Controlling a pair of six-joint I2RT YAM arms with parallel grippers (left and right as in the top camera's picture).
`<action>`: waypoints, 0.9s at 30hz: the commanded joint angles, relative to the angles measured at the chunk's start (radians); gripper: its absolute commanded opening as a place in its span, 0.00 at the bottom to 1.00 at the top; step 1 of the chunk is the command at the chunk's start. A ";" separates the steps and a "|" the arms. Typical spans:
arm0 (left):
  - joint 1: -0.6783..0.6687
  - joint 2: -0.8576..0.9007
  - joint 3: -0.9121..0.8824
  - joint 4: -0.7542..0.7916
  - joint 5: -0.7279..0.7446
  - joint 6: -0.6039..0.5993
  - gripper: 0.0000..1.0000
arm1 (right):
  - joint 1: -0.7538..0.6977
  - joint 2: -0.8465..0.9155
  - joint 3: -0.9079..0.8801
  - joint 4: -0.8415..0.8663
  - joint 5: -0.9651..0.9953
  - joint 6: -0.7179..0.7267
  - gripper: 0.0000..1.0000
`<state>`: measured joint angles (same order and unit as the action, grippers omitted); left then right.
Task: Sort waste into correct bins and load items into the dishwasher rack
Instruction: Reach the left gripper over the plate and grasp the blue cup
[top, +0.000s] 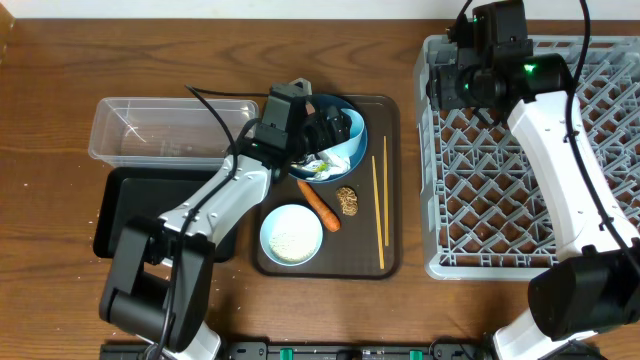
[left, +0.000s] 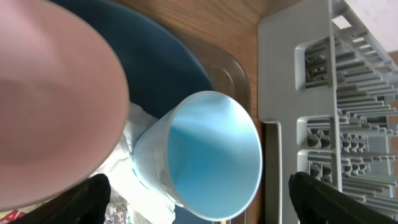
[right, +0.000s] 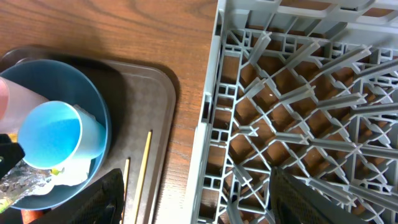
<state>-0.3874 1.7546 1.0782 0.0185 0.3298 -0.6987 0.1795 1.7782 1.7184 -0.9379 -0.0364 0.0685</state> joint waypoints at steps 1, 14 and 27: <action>-0.003 0.026 0.022 0.006 -0.009 -0.043 0.90 | -0.009 0.006 0.002 -0.002 0.002 0.013 0.69; -0.007 0.036 0.022 0.005 -0.009 -0.047 0.58 | -0.009 0.006 0.002 -0.003 0.002 0.013 0.69; -0.013 0.039 0.021 -0.025 -0.010 -0.047 0.51 | -0.009 0.006 0.002 -0.018 0.002 0.013 0.69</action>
<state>-0.3977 1.7786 1.0782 0.0006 0.3302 -0.7479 0.1795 1.7782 1.7184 -0.9512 -0.0364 0.0685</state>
